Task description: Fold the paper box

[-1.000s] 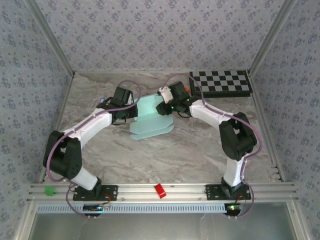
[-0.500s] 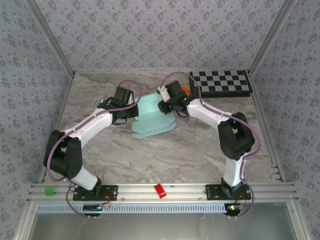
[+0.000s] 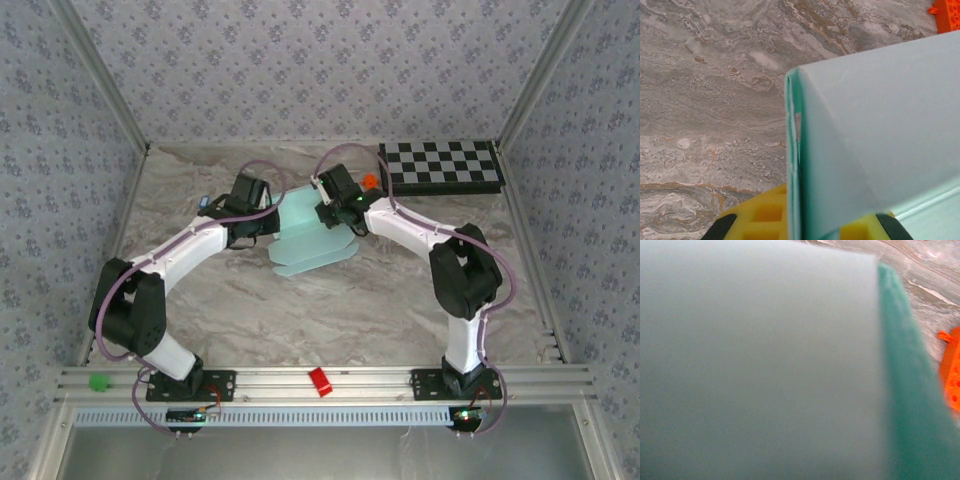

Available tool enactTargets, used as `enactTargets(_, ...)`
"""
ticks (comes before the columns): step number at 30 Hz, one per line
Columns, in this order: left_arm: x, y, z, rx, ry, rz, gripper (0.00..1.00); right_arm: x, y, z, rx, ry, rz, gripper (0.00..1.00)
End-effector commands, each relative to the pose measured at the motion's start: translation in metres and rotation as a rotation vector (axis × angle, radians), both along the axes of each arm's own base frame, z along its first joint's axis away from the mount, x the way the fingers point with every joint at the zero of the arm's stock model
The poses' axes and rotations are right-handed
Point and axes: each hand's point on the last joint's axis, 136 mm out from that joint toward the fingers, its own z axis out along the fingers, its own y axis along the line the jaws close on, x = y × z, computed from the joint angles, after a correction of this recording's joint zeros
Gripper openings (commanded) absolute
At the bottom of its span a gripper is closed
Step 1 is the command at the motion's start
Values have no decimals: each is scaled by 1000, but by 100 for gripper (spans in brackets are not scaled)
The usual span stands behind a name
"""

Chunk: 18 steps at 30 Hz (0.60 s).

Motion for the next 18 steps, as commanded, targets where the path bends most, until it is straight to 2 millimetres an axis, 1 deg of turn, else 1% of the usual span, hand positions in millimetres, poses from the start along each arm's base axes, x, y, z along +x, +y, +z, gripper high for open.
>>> enactTargets(1, -2, 4, 6, 26, 11, -1, 0, 17, -55, -13, -223, -39, -183, 24)
enactTargets(3, -2, 5, 6, 30, 14, 2, 0, 18, -58, -13, -250, -48, -196, 26)
enactTargets(7, -2, 6, 4, 37, 19, 8, 0, 19, -62, -14, -286, -53, -207, 26)
enactTargets(9, -2, 6, 4, 37, 19, 9, 0, 19, -61, -14, -292, -57, -205, 26)
enactTargets(14, -2, 6, 3, 40, 23, 9, 0, 21, -66, -17, -316, -56, -236, 21)
enactTargets(18, -2, 6, 4, 42, 21, 12, 0, 22, -71, -18, -356, -60, -266, 21)
